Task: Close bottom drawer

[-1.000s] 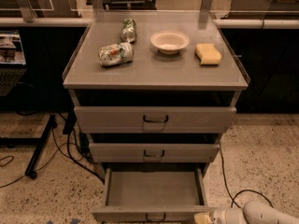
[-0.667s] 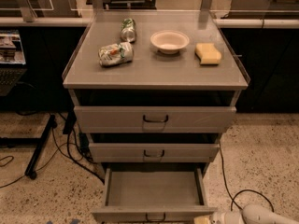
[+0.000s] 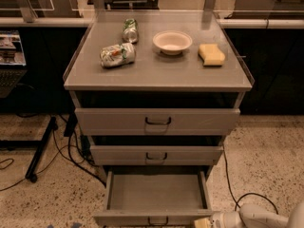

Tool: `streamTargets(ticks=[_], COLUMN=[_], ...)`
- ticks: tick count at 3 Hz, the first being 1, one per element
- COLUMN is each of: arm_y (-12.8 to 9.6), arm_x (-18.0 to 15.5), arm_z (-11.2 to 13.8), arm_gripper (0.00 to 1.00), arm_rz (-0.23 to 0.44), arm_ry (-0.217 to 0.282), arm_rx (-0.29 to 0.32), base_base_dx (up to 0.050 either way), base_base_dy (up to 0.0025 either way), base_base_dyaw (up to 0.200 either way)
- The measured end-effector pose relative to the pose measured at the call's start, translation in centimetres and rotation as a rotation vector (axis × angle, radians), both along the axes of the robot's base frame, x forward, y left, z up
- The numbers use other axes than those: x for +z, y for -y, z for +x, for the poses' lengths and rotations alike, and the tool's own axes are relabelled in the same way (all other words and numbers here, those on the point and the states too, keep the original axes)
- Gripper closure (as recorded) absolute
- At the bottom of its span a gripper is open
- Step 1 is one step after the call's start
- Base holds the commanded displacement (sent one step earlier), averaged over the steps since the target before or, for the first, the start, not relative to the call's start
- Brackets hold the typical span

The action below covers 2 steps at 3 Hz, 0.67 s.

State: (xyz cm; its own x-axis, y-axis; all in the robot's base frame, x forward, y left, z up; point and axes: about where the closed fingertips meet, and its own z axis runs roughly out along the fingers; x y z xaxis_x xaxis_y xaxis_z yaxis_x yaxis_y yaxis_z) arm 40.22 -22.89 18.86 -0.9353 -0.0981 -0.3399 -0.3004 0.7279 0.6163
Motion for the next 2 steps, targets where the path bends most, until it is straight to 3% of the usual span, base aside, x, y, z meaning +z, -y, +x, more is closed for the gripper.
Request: streamTargets(ticks=[1,2], arm_y=[0.22,0.31], arm_x=[-1.73,-2.08], arm_z=[2.47,3.04], arm_gripper=[1.00,1.00], arm_rz=[-0.001,-0.004], arm_ry=[-0.020,-0.024], arm_rx=[-0.008,-0.009], base_base_dx=[0.000,0.000], base_base_dy=[0.00000,0.00000], base_base_dyaw=[0.000,0.000])
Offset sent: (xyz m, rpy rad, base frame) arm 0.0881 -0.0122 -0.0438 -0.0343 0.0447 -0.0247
